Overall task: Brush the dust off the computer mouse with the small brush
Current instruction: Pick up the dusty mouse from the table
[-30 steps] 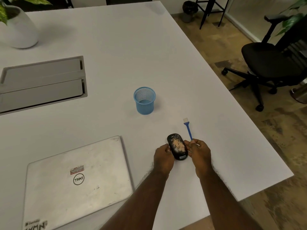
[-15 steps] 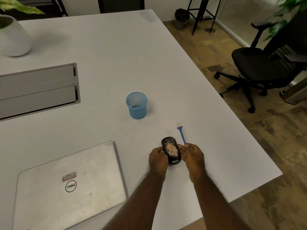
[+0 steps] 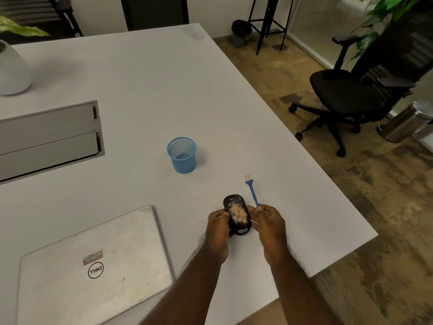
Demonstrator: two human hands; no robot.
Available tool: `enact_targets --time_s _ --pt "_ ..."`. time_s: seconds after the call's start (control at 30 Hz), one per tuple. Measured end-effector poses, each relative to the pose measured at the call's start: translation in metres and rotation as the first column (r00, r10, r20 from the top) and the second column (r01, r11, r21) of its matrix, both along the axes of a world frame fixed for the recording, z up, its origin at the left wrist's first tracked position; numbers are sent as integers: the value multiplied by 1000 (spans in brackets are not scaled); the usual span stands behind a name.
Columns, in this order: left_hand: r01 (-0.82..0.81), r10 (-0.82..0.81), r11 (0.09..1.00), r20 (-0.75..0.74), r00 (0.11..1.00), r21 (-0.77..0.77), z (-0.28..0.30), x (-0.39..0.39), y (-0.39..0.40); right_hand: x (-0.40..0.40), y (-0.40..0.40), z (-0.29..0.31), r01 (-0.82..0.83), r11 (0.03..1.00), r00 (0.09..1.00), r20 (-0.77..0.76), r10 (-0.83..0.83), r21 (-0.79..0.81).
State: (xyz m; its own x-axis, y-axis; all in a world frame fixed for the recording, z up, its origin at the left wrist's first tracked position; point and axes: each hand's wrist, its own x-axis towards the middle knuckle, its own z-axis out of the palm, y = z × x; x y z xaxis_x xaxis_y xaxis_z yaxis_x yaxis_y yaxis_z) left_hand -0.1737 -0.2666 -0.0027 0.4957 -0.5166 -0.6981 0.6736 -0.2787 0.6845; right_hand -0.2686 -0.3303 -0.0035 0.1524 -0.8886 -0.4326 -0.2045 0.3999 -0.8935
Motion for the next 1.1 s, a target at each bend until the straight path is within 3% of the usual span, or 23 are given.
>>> enact_targets --time_s 0.2,0.37,0.63,0.8,0.87,1.1 --pt "-104 74 987 -229 971 -122 27 -7 21 -11 24 36 20 1000 998 57 -19 -12" --pt "-100 15 976 -402 915 -192 54 -8 48 -26 58 66 23 1000 996 90 -22 -4" --pt "63 -194 958 -474 859 -279 103 -24 109 -66 125 128 67 998 991 114 -67 0" --pt "131 -321 925 -551 770 -356 125 -33 134 -90 161 155 129 992 985 113 -127 -6" --pt "175 -395 898 -564 726 -404 143 -35 153 -104 187 171 202 979 970 141 -198 -16" --pt "260 -485 857 -525 699 -445 174 -41 187 -146 253 195 372 928 882 299 -364 31"
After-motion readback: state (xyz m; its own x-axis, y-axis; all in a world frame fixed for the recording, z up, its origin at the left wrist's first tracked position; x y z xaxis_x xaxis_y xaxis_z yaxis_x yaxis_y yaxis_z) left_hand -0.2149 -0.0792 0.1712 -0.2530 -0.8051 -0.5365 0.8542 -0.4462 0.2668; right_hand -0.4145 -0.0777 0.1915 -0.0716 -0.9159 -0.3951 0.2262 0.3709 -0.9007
